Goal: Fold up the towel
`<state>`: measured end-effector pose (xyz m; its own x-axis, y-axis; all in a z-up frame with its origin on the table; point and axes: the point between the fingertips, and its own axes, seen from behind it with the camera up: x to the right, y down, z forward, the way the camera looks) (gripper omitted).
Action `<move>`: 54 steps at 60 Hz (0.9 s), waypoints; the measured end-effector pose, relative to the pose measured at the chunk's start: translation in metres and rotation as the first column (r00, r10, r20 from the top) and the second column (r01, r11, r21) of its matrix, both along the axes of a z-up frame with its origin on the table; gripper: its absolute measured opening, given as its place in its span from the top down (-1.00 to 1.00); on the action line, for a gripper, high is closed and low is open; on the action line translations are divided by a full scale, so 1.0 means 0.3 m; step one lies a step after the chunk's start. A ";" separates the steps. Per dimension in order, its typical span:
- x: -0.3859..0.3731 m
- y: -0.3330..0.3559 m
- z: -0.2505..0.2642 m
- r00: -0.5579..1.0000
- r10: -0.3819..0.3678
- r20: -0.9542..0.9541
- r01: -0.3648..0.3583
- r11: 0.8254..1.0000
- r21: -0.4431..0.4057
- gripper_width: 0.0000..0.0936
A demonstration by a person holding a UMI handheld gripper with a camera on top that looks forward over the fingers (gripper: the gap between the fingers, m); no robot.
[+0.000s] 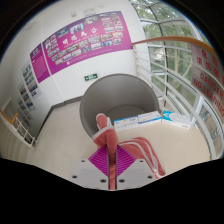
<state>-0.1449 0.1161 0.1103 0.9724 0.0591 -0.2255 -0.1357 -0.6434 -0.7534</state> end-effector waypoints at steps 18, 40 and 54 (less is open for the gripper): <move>0.510 -0.051 -0.069 0.944 -0.146 0.296 0.151 0.989 0.008 -0.83; 0.280 -0.488 0.278 0.945 -0.112 0.308 0.087 0.992 0.094 -0.83; 0.185 -0.883 0.411 0.929 -0.143 0.340 0.113 0.988 0.106 -0.83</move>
